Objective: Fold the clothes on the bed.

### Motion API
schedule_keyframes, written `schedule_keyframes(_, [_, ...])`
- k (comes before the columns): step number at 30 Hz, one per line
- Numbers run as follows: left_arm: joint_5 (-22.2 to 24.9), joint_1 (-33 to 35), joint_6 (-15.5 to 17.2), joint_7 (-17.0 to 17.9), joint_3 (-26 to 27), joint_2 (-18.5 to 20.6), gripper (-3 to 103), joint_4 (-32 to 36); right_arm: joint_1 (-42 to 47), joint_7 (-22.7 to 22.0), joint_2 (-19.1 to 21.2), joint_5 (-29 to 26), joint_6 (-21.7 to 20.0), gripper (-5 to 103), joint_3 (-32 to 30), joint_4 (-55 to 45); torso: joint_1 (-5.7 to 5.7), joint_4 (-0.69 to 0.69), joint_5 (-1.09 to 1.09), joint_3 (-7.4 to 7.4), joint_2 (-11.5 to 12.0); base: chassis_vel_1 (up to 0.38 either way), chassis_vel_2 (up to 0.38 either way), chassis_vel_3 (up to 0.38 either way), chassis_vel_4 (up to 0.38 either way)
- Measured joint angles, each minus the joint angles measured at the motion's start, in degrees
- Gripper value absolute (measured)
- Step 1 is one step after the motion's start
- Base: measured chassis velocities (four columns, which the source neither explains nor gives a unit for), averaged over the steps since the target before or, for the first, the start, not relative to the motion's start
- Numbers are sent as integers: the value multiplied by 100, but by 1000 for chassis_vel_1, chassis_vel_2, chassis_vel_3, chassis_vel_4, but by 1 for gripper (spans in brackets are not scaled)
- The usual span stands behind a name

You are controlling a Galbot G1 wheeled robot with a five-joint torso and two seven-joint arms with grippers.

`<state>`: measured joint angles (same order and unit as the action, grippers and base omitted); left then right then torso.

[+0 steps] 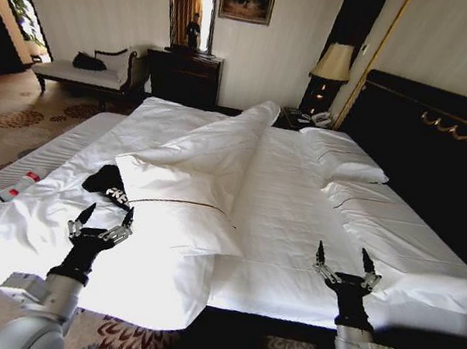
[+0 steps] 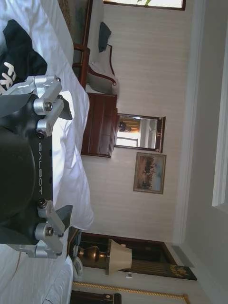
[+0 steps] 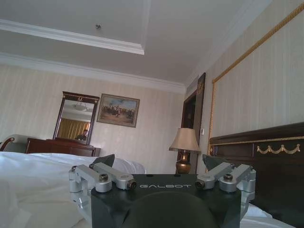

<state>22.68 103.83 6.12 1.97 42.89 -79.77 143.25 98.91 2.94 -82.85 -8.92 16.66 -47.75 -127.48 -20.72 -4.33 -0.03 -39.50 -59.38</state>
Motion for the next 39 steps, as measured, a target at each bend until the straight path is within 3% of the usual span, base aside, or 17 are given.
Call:
schedule_keyframes(27, [-69, 12, -32, 1, -21, -48, 100, 0, -6, 9, -11, 1, 61, 100, 16, 49, 0, 0, 0, 0, 0, 31, 105, -26, -102])
schedule_keyframes(39, [-113, 10, -64, 10, -21, -68, 100, 0, -25, -125, 27, -354, 16, 100, 118, 29, -1, 0, 0, 0, 1, 29, 106, -33, -95])
